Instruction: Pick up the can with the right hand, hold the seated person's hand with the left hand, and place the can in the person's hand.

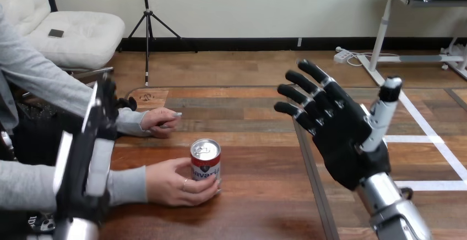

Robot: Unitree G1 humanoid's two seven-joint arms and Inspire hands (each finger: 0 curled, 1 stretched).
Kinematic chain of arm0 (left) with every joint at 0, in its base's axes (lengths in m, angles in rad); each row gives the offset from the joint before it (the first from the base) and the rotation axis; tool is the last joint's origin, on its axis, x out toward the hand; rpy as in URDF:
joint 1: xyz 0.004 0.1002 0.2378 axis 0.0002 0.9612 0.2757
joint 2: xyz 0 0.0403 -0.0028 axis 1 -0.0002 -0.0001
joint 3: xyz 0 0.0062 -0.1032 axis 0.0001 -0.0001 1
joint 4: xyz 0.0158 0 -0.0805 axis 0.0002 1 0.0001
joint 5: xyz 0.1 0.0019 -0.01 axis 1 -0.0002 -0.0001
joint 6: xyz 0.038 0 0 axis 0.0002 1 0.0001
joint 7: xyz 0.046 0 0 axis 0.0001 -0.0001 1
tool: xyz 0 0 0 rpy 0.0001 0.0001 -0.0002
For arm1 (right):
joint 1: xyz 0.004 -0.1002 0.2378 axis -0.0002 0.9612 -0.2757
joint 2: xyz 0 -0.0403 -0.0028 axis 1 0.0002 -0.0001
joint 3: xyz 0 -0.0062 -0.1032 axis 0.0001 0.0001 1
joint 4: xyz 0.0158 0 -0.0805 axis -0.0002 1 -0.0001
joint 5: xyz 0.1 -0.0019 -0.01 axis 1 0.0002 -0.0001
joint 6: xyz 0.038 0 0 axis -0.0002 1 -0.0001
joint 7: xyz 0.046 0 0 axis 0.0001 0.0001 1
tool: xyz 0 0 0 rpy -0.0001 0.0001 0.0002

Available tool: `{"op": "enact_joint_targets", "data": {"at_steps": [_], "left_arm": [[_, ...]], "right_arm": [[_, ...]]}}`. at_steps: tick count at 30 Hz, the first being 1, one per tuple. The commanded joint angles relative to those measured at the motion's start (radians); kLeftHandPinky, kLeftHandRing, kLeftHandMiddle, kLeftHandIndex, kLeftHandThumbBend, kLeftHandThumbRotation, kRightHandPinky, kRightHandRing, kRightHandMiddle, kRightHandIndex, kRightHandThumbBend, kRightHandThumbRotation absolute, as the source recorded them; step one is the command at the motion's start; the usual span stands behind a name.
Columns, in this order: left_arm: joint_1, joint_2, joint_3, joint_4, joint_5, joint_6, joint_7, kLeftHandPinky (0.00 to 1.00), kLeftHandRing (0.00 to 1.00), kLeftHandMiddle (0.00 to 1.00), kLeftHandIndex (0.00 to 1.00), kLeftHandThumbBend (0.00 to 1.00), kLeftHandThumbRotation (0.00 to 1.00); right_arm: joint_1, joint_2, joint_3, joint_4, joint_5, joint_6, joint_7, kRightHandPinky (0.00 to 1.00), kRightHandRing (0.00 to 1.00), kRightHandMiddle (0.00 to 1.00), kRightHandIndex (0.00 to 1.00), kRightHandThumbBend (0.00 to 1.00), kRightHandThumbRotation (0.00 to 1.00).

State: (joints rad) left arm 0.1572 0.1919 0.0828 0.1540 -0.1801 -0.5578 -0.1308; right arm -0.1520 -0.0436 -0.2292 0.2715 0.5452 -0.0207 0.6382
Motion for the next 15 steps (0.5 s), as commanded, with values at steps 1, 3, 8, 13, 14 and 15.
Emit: {"op": "enact_joint_targets", "data": {"at_steps": [1, 3, 8, 13, 14, 15], "left_arm": [[0.028, -0.054, -0.016, -0.099, -0.035, -0.018, -0.01, 1.0, 1.0, 1.0, 1.0, 0.91, 1.0], [0.048, -0.076, -0.021, -0.105, -0.044, -0.032, -0.015, 1.0, 1.0, 0.99, 0.99, 0.89, 1.0], [0.076, -0.113, -0.026, -0.1, -0.055, -0.069, -0.033, 1.0, 1.0, 0.99, 0.99, 0.85, 1.0], [0.09, -0.123, -0.028, -0.079, -0.072, -0.103, -0.066, 1.0, 1.0, 1.0, 0.99, 0.82, 1.0], [0.09, -0.123, -0.027, -0.073, -0.073, -0.109, -0.073, 1.0, 1.0, 1.0, 0.99, 0.81, 1.0], [0.09, -0.123, -0.025, -0.069, -0.073, -0.112, -0.078, 1.0, 1.0, 1.0, 0.99, 0.8, 1.0]], "right_arm": [[0.012, 0.017, 0.01, -0.069, -0.005, -0.038, -0.008, 0.7, 0.79, 0.81, 0.82, 1.0, 1.0], [0.031, 0.023, 0.015, -0.075, -0.011, -0.051, -0.01, 0.71, 0.79, 0.81, 0.83, 1.0, 1.0], [0.07, 0.035, 0.026, -0.088, -0.023, -0.076, -0.02, 0.73, 0.79, 0.82, 0.83, 0.99, 1.0], [0.104, 0.044, 0.038, -0.094, -0.03, -0.104, -0.02, 0.76, 0.8, 0.82, 0.83, 0.98, 1.0], [0.109, 0.046, 0.04, -0.092, -0.031, -0.11, -0.019, 0.76, 0.8, 0.82, 0.83, 0.97, 1.0], [0.111, 0.047, 0.041, -0.09, -0.032, -0.115, -0.018, 0.77, 0.8, 0.82, 0.83, 0.97, 1.0]]}}
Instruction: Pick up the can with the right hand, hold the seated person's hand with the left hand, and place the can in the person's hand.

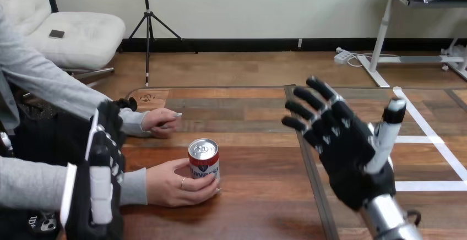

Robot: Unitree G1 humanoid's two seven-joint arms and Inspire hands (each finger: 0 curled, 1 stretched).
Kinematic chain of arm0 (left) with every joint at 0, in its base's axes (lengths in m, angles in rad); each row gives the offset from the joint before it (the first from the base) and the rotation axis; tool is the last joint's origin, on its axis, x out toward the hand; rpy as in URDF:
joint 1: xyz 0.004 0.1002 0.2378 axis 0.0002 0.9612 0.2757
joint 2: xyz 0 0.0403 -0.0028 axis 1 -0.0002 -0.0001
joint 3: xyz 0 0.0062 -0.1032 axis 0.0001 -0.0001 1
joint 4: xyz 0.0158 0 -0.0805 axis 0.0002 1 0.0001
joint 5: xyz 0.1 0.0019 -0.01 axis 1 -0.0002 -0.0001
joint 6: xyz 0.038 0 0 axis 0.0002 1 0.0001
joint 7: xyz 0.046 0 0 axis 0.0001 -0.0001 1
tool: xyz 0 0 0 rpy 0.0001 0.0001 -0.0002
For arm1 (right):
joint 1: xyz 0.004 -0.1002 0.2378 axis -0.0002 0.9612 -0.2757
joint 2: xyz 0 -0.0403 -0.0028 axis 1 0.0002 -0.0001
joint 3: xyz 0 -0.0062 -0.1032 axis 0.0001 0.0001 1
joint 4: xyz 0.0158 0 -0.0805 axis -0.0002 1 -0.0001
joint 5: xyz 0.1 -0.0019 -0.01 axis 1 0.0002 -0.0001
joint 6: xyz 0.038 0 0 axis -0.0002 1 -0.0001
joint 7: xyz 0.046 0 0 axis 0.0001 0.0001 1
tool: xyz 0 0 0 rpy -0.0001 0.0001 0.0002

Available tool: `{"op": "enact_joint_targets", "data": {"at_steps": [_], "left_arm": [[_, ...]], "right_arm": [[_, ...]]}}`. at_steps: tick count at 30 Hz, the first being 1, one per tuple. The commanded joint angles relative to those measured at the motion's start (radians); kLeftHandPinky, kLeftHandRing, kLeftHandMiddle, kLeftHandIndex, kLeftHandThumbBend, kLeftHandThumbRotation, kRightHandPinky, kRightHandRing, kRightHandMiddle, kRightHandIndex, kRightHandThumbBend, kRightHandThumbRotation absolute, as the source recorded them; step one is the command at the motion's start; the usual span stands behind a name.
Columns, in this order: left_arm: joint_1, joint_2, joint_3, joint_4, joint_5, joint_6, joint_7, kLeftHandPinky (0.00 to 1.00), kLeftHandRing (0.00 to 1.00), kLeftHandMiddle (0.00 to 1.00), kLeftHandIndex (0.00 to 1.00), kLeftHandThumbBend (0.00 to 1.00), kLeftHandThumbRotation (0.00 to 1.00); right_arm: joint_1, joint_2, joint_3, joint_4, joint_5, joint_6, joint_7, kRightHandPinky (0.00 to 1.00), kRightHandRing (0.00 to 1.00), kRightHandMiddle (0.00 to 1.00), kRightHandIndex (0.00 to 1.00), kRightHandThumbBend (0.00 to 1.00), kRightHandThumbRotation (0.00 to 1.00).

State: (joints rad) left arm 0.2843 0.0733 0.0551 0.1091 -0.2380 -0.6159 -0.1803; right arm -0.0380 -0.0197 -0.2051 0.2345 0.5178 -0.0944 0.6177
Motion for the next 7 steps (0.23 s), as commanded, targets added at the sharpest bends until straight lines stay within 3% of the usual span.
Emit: {"op": "enact_joint_targets", "data": {"at_steps": [1, 7], "left_arm": [[-0.035, -0.002, 0.003, -0.022, -0.019, -0.053, -0.037, 1.0, 1.0, 1.0, 0.99, 0.8, 1.0], [-0.027, 0.003, 0.006, -0.016, -0.032, -0.055, -0.076, 1.0, 1.0, 1.0, 0.99, 0.78, 1.0]], "right_arm": [[0.003, 0.026, 0.019, -0.053, -0.006, -0.047, 0.002, 0.77, 0.8, 0.82, 0.83, 0.97, 1.0], [0.024, 0.026, 0.025, -0.053, -0.023, -0.076, 0.007, 0.79, 0.81, 0.82, 0.83, 0.97, 1.0]]}}
